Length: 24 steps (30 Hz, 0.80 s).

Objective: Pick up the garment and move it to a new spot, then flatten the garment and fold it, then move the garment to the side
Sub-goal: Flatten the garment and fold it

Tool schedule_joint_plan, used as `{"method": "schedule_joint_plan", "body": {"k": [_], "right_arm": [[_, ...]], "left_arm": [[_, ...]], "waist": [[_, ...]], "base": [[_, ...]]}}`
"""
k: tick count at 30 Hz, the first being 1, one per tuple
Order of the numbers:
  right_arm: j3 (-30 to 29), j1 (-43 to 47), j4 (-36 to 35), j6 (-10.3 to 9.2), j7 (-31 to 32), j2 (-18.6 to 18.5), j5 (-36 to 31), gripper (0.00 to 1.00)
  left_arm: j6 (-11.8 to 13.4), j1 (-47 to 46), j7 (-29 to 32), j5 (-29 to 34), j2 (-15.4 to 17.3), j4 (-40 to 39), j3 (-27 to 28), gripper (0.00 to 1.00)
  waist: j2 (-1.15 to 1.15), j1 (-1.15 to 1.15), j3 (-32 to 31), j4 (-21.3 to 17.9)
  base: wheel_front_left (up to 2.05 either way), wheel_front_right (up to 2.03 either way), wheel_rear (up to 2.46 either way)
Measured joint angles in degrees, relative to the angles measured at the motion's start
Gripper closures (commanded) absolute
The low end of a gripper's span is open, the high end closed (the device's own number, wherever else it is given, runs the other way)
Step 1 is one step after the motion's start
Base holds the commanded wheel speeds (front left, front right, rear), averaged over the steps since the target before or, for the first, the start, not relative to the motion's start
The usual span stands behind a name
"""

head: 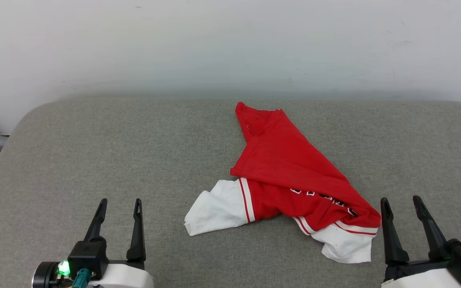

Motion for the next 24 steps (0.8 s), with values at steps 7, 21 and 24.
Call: {"method": "schedule_joint_plan", "body": {"k": [7, 21, 24], "right_arm": [[0.32, 0.0, 0.03, 0.0, 0.0, 0.0, 0.01, 0.0], [0.16, -0.02, -0.1, 0.0, 0.0, 0.0, -0.09, 0.0], [0.1, -0.05, -0.2, 0.0, 0.0, 0.0, -0.29, 0.0]], "left_arm": [[-1.27, 0.26, 0.0, 1.11, -0.83, 0.49, 1.2, 0.0], [-3.08, 0.22, -0.01, 2.54, -1.96, 1.65, 2.75, 0.0], [-3.81, -0.27, 0.0, 2.85, -2.01, 1.69, 2.75, 0.0]], "waist": [[0.0, 0.0, -0.07, -0.03], [0.0, 0.0, 0.15, 0.04], [0.0, 0.0, 0.3, 0.19]], "base": [[0.0, 0.0, 0.0], [0.0, 0.0, 0.0], [0.0, 0.0, 0.0]]}}
